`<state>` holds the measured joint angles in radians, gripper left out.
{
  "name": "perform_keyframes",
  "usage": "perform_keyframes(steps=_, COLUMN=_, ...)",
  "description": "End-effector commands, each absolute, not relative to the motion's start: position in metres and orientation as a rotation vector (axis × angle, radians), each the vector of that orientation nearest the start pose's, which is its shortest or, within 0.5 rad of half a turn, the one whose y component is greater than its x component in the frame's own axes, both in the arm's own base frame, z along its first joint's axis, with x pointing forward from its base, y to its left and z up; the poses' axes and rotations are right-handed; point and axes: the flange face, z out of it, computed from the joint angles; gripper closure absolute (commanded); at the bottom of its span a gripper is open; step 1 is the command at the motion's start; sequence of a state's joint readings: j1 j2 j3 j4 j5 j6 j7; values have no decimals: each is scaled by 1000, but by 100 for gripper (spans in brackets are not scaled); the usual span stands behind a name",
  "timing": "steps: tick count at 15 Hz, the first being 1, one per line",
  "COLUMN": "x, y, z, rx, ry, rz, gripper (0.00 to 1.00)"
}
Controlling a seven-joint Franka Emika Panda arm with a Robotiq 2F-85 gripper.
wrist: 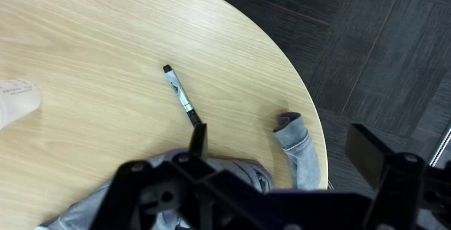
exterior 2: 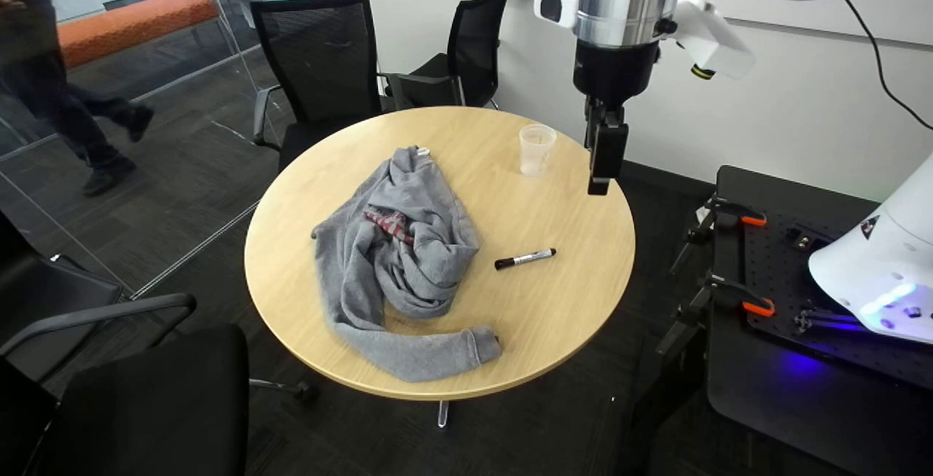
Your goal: Put the marker into the cup.
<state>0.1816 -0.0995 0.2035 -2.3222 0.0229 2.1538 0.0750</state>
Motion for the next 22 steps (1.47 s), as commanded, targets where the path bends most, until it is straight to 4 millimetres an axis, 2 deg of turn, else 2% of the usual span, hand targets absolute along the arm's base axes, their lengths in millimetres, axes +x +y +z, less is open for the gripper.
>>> perform_keyframes(steps=1, x=468, y=157, z=345, rx=-3093, ry=-480, rz=118, gripper=0)
perform_keyframes(steps=4, x=475, y=143, z=316, rx=-3070, ry=-447, rz=193, gripper=0)
perform_keyframes(steps=5, x=470, y=148, z=330, rx=-3098, ry=-445, rz=181, gripper=0)
perform_keyframes(steps=8, x=473, y=143, z=312, rx=-3088, ry=-437, rz=223, gripper=0)
perform_keyframes(steps=13, x=474, y=144, z=312, rx=-3086, ry=-437, rz=222, gripper=0)
perform_keyframes(steps=16, x=477, y=145, z=300, rx=-3060, ry=-641, rz=268, gripper=0)
perform_keyframes(steps=22, x=488, y=124, z=259, rx=-3093, ry=-946, rz=359, gripper=0)
